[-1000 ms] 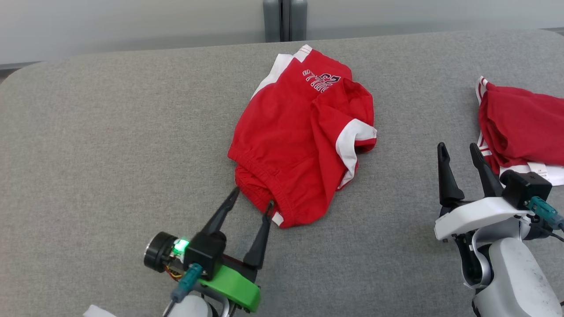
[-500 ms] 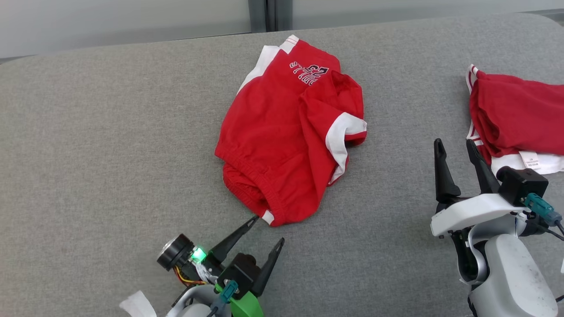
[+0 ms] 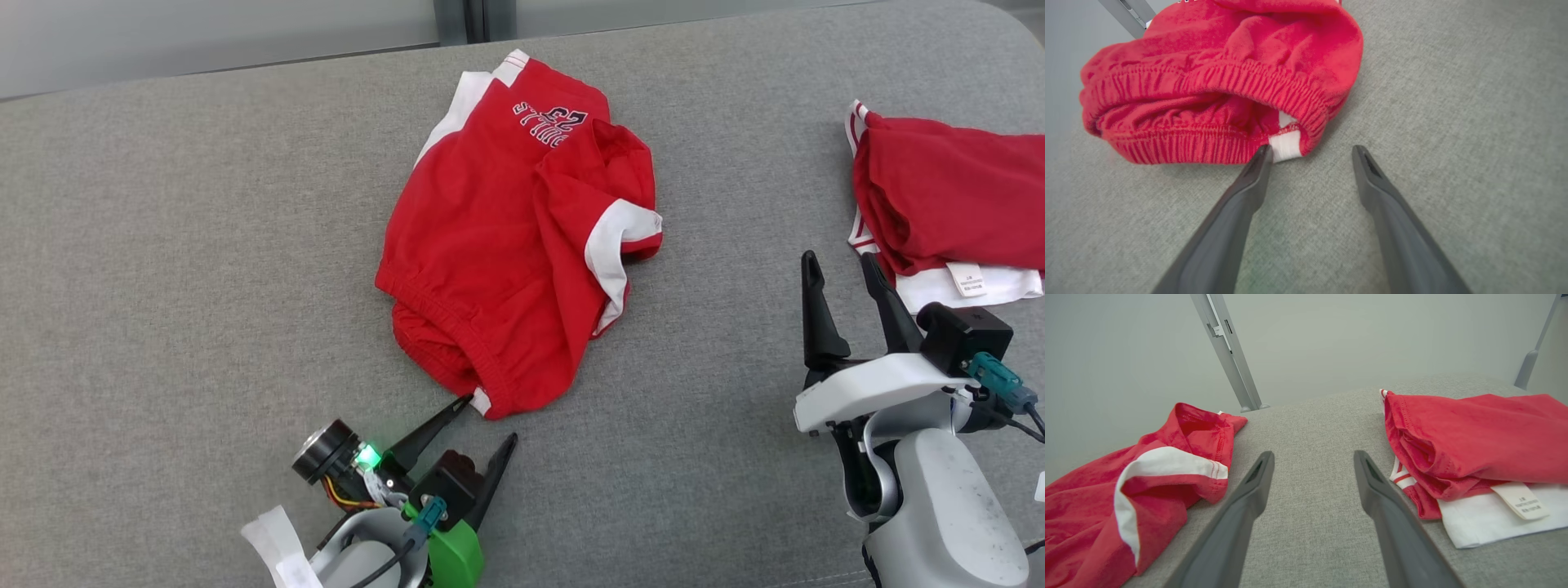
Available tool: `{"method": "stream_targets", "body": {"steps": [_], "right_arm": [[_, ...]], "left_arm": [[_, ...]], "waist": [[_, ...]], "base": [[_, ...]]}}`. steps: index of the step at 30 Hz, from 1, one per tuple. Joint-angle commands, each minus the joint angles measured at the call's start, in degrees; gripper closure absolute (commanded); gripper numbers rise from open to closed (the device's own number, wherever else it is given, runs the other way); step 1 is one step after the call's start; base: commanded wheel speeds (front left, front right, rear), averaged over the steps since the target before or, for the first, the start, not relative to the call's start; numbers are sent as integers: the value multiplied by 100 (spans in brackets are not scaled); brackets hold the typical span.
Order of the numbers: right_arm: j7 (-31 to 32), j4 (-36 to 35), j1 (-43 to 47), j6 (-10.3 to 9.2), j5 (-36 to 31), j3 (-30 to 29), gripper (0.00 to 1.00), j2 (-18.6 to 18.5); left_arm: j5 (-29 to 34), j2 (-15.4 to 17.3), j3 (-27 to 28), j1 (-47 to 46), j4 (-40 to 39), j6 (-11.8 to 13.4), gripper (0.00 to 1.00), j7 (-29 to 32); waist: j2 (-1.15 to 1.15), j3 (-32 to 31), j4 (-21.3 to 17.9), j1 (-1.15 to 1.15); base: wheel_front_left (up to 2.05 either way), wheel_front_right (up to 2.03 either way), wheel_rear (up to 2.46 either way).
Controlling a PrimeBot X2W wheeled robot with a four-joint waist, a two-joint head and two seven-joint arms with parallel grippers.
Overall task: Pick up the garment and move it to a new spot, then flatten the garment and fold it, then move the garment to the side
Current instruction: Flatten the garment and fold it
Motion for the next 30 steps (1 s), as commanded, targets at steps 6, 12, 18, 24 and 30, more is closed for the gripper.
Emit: {"method": "stream_targets", "body": {"steps": [6, 12, 18, 24, 30], "right_arm": [[12, -19, -68, -4, -53, 0, 0, 22], [11, -18, -102, -4, -55, 51, 0, 35], [46, 39, -161, -4, -107, 173, 0, 21], [184, 228, -305, -4, -94, 372, 0, -134], [325, 578, -489, -4, -30, 624, 0, -260]], "left_arm": [[-75, 15, -20, -303, 322, 83, 0, 10], [-253, -89, -56, -451, 570, -62, 100, 16], [-613, -157, 117, -340, 131, -132, 100, 4], [-976, -232, 392, -135, -424, -146, 100, 4], [-1276, -318, 795, 136, -890, -66, 100, 4]], "waist": [[0, 45, 19, 0], [0, 79, 13, 0], [0, 44, 141, 0], [0, -39, 456, 0], [0, -119, 734, 0]], "base": [[0, 0, 0], [0, 0, 0], [0, 0, 0], [0, 0, 0], [0, 0, 0]]}}
